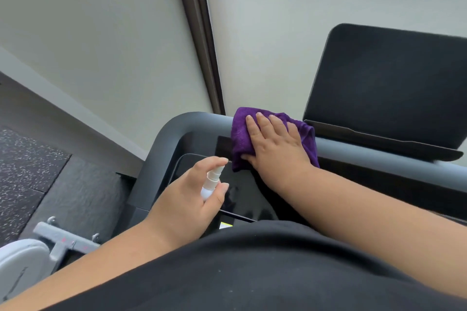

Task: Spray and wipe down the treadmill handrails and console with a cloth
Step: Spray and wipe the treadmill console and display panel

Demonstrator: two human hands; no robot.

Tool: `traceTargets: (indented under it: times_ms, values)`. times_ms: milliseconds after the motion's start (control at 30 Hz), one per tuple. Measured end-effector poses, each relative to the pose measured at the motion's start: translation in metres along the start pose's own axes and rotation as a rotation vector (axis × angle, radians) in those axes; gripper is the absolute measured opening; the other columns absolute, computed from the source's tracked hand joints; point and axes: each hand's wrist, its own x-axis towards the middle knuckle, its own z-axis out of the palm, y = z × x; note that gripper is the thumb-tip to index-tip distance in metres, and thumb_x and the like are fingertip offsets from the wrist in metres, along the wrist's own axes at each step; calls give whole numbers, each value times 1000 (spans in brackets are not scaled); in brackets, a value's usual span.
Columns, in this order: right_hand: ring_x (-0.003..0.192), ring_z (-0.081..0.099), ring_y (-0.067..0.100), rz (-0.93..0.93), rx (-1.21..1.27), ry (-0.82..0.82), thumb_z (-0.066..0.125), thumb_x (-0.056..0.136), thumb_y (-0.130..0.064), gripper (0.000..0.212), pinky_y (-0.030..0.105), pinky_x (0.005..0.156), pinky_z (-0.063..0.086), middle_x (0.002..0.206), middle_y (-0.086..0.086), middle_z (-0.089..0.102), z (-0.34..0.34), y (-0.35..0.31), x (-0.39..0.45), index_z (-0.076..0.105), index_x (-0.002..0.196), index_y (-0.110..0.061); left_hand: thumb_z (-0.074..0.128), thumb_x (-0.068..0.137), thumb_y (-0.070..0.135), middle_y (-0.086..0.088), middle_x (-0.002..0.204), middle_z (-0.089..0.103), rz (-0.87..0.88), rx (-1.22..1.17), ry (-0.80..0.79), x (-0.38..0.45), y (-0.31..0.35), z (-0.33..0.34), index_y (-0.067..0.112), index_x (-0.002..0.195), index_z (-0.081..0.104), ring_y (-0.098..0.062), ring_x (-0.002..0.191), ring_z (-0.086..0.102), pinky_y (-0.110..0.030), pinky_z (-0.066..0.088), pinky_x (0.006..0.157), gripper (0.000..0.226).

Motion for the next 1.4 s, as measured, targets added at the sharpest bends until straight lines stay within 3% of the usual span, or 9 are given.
traceTargets:
  times_ms: [133, 200, 400, 667, 800, 1067, 1133, 1233, 1400]
  values:
    - [146, 27, 32, 15, -24, 57, 48, 95, -55, 75, 48, 117, 11, 160, 9, 33, 17, 12, -40, 24, 157, -22, 49, 86, 47, 23, 89, 55, 21, -11, 23, 3, -12, -10, 50, 126, 34, -5, 70, 54, -15, 40, 64, 43]
    - [141, 33, 34, 30, -31, 66, 42, 91, -54, 72, 52, 114, 16, 154, 12, 43, 25, 11, -46, 33, 152, -19, 51, 87, 45, 27, 88, 53, 24, 0, 33, 3, -22, -15, 49, 126, 33, -2, 68, 53, -13, 39, 63, 43]
    - [152, 12, 29, 40, -57, 2, 32, 97, -65, 80, 51, 121, 7, 166, 6, 15, 2, -13, 11, 6, 160, -24, 57, 89, 35, 26, 83, 53, 22, 1, 15, 4, -38, -22, 52, 123, 30, 0, 73, 54, -9, 37, 62, 47]
    - [145, 34, 32, 12, 10, 96, 38, 93, -56, 72, 49, 120, 22, 158, 8, 38, 15, -5, -26, 35, 153, -17, 60, 89, 35, 31, 86, 53, 109, -30, -3, 12, -34, -21, 50, 124, 32, 6, 72, 54, -8, 37, 62, 47]
    - [142, 40, 34, -70, -35, 79, 39, 91, -51, 69, 49, 117, 20, 155, 11, 42, 32, 7, -49, 46, 148, -13, 49, 86, 43, 28, 82, 52, 151, -100, 37, 15, -40, -20, 44, 127, 35, -7, 56, 51, -24, 42, 57, 43]
    - [153, 8, 23, 9, 90, 62, 37, 98, -62, 73, 42, 124, 4, 167, 0, 11, -4, -7, 7, 11, 159, -32, 51, 85, 42, 33, 84, 53, 231, -96, -50, 33, -18, -10, 42, 125, 39, 7, 69, 52, -9, 39, 66, 42]
    - [153, 14, 24, -5, 82, 70, 39, 99, -58, 69, 42, 124, 6, 166, 1, 17, 2, 1, -8, 17, 159, -30, 52, 86, 40, 36, 87, 53, 252, -105, -63, 36, -14, -7, 42, 125, 40, 10, 70, 52, -5, 37, 68, 41]
    - [140, 44, 28, 40, 30, 128, 40, 92, -46, 62, 42, 120, 22, 152, 5, 47, 20, 25, -47, 47, 147, -20, 53, 87, 37, 34, 86, 53, 297, -125, -76, 40, -16, -3, 39, 127, 40, 7, 68, 53, -12, 40, 67, 42]
    - [138, 45, 30, 229, 3, 140, 51, 86, -35, 63, 43, 115, 23, 151, 8, 47, 37, 78, -103, 49, 145, -13, 52, 86, 40, 29, 82, 53, 299, -126, -87, 45, -16, 1, 41, 128, 39, 3, 69, 55, -15, 40, 66, 44]
